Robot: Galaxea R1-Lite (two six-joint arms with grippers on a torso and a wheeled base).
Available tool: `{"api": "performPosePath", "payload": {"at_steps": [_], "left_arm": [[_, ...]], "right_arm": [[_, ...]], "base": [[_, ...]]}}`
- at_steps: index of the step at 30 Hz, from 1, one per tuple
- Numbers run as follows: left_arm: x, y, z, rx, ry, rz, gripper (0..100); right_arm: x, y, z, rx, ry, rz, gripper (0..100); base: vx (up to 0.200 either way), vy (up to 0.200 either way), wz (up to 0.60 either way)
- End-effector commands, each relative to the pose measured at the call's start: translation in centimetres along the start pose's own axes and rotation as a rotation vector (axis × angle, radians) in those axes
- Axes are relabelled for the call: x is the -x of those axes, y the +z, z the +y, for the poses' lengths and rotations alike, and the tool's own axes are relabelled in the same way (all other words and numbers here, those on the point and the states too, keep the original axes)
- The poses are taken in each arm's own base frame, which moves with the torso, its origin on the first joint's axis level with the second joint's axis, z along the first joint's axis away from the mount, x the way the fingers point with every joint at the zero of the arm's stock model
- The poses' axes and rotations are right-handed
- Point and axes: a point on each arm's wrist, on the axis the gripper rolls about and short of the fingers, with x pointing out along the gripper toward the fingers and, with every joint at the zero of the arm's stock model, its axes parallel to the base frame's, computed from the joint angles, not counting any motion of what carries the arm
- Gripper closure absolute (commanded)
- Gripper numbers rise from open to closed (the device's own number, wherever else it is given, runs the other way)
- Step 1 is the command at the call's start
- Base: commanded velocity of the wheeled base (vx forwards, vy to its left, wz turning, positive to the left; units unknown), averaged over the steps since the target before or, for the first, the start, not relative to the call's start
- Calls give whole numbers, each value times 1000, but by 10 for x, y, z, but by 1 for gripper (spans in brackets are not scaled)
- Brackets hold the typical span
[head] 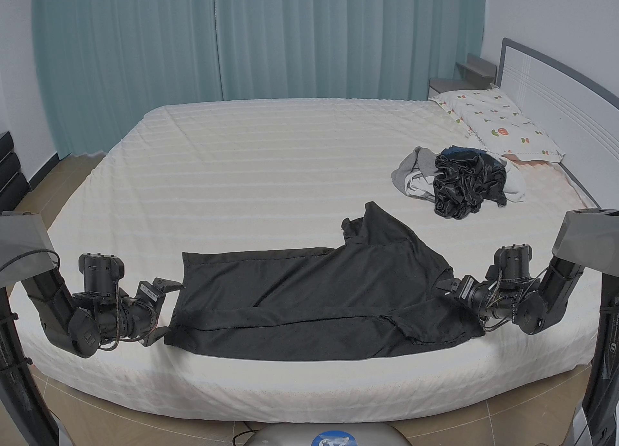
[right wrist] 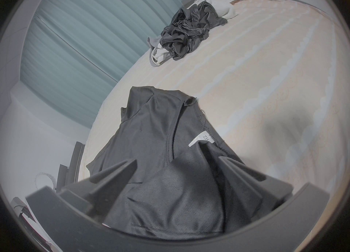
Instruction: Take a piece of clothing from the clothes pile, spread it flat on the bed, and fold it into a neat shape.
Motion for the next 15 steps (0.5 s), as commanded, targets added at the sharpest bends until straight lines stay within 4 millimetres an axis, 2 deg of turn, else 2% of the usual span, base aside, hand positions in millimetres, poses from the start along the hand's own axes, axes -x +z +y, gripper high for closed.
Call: {"api": "performPosePath", "payload": {"at_steps": [1, 10, 15], "left_arm": [[0, 0, 0, 1, 2, 1, 0], [0, 0, 0, 1, 2, 1, 0], [0, 0, 0, 1, 2, 1, 0]], "right_arm": [[-7, -3, -7, -6, -5, -1, 100], [-7, -1, -7, -11, -9, -25, 100], [-4, 9, -10, -24, -11, -57, 100]], "base": [[0, 0, 0], [0, 0, 0], [0, 0, 0]]}}
